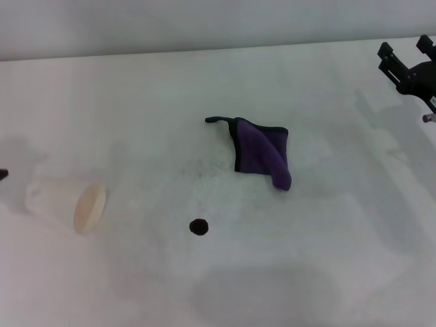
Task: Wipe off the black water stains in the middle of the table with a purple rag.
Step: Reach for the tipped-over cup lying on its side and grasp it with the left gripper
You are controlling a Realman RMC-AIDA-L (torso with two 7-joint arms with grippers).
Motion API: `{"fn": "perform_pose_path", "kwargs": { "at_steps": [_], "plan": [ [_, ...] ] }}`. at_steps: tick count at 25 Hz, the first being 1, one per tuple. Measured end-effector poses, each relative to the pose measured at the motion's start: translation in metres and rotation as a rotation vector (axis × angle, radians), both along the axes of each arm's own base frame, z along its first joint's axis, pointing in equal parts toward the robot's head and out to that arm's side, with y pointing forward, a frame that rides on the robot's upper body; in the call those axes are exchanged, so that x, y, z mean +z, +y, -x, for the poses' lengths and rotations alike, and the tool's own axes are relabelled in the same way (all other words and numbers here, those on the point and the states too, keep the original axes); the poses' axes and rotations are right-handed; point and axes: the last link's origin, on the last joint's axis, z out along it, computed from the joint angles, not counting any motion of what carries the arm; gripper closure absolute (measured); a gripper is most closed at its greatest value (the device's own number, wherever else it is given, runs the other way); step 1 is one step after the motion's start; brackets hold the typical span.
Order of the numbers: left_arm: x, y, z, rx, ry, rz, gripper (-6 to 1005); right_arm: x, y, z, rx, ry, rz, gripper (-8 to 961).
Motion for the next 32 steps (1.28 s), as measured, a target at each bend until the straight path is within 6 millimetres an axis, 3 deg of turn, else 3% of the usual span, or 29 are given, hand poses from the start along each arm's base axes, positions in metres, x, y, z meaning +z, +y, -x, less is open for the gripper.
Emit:
{"fn": "perform_pose_path", "kwargs": {
  "at_steps": [12,18,32],
  "plan": [
    [-0.043,-0.011,-0.018,-0.088,0.307,0.069,141,-0.001,0.005,0.004,0.009,-0.002,0.005,136],
    [-0.065,-0.004,-0.017,-0.186,0.341,0.051,148,-0.003,0.001,0.000,-0.005,-0.001,0.010,136],
    [-0.093,0.001,-0.004,-0.201,0.347,0.083,166,-0.006,0.001,0.001,-0.007,-0.004,0.022,136]
  ]
}}
